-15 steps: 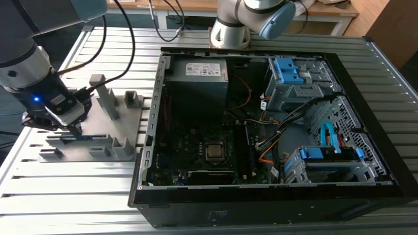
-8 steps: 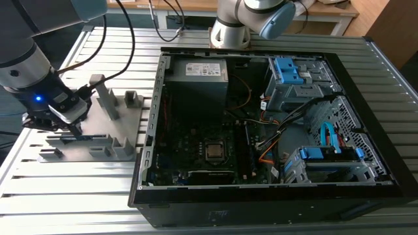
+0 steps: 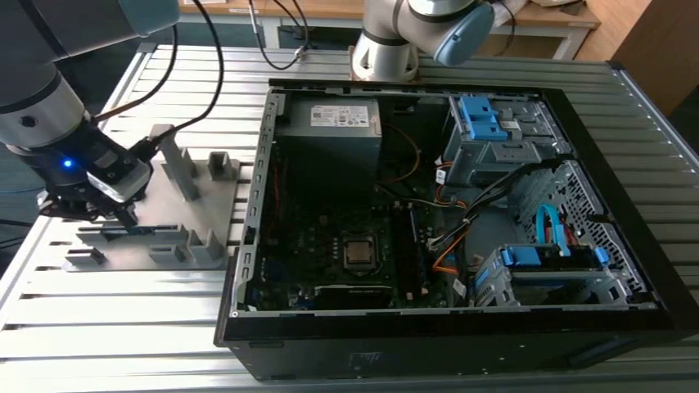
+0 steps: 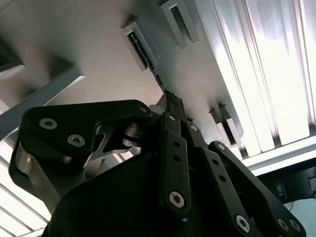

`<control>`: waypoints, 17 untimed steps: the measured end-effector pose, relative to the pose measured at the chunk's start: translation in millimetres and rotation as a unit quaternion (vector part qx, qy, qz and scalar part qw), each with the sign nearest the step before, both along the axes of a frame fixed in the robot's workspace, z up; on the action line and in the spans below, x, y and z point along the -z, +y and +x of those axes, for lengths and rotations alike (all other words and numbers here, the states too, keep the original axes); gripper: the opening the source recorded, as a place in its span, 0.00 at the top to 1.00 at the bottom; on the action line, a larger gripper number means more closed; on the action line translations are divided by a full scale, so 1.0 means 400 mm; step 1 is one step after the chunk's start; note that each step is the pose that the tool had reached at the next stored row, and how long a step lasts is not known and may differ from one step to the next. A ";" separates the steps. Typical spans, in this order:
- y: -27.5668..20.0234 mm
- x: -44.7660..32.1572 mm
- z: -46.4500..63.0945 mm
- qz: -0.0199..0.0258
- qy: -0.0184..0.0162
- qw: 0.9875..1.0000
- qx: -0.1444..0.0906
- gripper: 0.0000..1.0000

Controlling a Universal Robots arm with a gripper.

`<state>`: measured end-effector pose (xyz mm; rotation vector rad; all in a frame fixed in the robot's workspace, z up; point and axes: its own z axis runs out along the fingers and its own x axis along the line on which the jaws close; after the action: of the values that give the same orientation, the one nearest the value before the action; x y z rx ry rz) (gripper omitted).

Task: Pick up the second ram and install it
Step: 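Pick up the second ram and move it above second insertion slot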

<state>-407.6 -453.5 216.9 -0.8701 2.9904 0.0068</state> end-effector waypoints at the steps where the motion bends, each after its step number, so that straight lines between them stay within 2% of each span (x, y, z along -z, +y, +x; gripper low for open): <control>1: 0.000 0.000 0.000 0.000 0.000 1.000 -0.005 0.90; 7: 0.000 0.000 0.000 0.000 0.000 1.000 -0.031 0.90; 13: 0.000 0.000 0.000 0.000 0.000 0.998 -0.057 0.90; 14: 0.000 0.000 0.000 0.000 0.000 0.997 -0.073 0.90; 17: 0.000 0.000 0.000 0.000 0.000 0.996 -0.087 0.90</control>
<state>-407.6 -453.5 216.9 -1.1283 2.9034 0.0104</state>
